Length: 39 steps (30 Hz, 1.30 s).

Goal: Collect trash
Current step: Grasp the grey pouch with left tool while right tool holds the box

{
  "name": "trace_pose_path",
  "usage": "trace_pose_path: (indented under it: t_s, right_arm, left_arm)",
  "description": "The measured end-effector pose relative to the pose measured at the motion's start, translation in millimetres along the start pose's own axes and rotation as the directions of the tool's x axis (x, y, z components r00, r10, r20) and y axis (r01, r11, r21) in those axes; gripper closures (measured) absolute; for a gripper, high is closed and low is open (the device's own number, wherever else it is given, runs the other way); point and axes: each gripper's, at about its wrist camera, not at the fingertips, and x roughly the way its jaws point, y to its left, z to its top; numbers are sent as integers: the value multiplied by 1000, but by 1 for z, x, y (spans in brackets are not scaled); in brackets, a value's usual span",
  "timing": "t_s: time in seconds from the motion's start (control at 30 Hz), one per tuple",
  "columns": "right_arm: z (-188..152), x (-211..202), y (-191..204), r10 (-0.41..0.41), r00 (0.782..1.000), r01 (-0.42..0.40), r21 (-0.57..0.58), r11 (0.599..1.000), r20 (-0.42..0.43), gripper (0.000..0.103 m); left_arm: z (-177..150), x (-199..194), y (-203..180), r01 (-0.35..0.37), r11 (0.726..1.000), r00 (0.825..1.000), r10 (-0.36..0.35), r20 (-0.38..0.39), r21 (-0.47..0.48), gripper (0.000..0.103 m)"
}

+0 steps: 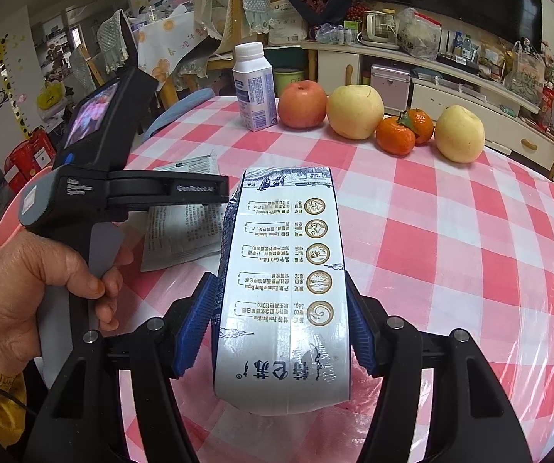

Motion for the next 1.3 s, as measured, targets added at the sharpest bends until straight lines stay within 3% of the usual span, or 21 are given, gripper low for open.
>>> trace_pose_path:
  t_s: [0.23, 0.33, 0.6, 0.77, 0.87, 0.93, 0.97, 1.07, 1.17, 1.3]
  right_arm:
    - [0, 2, 0, 2, 1000, -2, 6, 1000, -3, 39]
    - [0, 4, 1, 6, 1000, -6, 2, 1000, -6, 39]
    - [-1, 8, 1, 18, 1000, -18, 9, 1000, -17, 39]
    - [-3, 10, 4, 21, 999, -21, 4, 1000, -25, 39]
    - [-2, 10, 5, 20, 1000, -20, -2, 1000, -23, 39]
    - [-1, 10, 5, 21, 1000, -21, -1, 1000, -20, 39]
    - [-1, 10, 4, 21, 1000, -21, 1, 1000, -19, 39]
    - [-3, 10, 3, 17, 1000, -17, 4, 1000, -18, 39]
    - [-3, 10, -1, -4, 1000, 4, 11, 1000, -20, 39]
    - [-4, 12, -8, -3, 1000, 4, 34, 999, -29, 39]
  left_arm:
    - [2, 4, -11, 4, 998, 1000, -5, 25, 57, 9]
    - [1, 0, -14, 16, 996, 999, -19, 39, 89, 21]
    - [8, -5, 3, 87, 994, 995, -89, 32, 67, 48]
    - [9, -14, 9, 93, 989, 994, -99, 50, 111, 56]
    - [6, -23, 7, 87, 988, 993, -96, 65, 129, 52]
    - [5, -30, -1, 74, 986, 992, -88, 89, 150, 35]
    - [4, -32, -8, 50, 984, 992, -68, 102, 170, 19]
    - [2, -23, -23, 24, 979, 996, -41, 81, 203, 17]
    - [4, -6, -28, -21, 985, 999, 13, 52, 169, 17]
    - [6, 7, -33, -54, 983, 998, 47, 46, 173, 9]
